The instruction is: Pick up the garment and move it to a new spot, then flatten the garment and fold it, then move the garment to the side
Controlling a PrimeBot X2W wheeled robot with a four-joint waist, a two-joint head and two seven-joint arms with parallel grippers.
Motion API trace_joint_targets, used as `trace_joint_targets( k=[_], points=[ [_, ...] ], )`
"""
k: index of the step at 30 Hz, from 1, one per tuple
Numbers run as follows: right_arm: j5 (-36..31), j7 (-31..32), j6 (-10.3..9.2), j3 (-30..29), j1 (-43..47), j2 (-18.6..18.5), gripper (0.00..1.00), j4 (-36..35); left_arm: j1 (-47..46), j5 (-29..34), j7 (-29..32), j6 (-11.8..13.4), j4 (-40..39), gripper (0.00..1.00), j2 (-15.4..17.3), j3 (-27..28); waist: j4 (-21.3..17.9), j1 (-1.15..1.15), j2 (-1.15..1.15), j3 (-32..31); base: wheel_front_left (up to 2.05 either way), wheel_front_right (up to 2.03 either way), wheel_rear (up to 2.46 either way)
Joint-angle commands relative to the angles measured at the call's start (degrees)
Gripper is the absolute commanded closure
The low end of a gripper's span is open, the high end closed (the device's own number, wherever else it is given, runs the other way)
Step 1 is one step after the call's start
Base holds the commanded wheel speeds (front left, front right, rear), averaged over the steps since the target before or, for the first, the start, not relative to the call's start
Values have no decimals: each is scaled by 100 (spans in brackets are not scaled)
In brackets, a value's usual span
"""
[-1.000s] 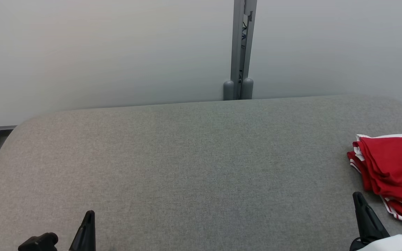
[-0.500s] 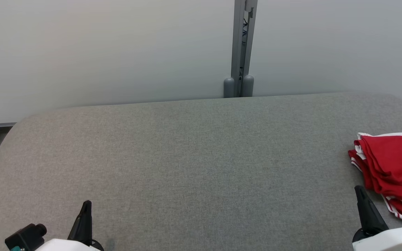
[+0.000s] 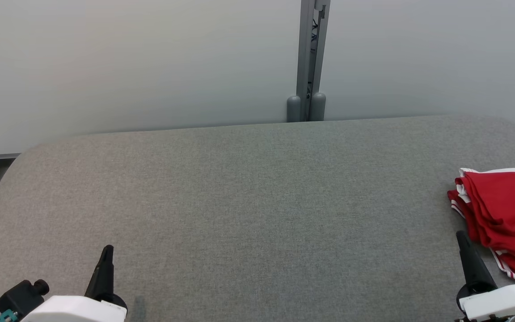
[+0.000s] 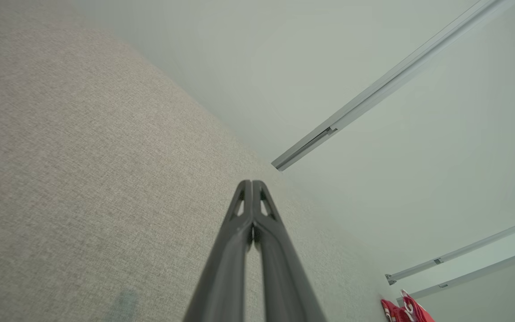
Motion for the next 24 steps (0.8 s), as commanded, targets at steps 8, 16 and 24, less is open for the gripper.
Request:
trace_joint_targets(
  k=[8,16,24],
  points=[
    [684,84,2,-46,-267,-37,100,51,-286,-590,125,-176,21,100,-48,202,4,0,0,40,0,0,0],
    [1195,146,2,-69,-364,-37,100,133,-392,-1025,234,-290,78,100,-122,330,8,0,0,77,0,0,0],
    [1667,204,2,-93,-457,-36,100,217,-496,-1430,334,-410,135,100,-187,450,11,0,0,115,0,0,0]
  ],
)
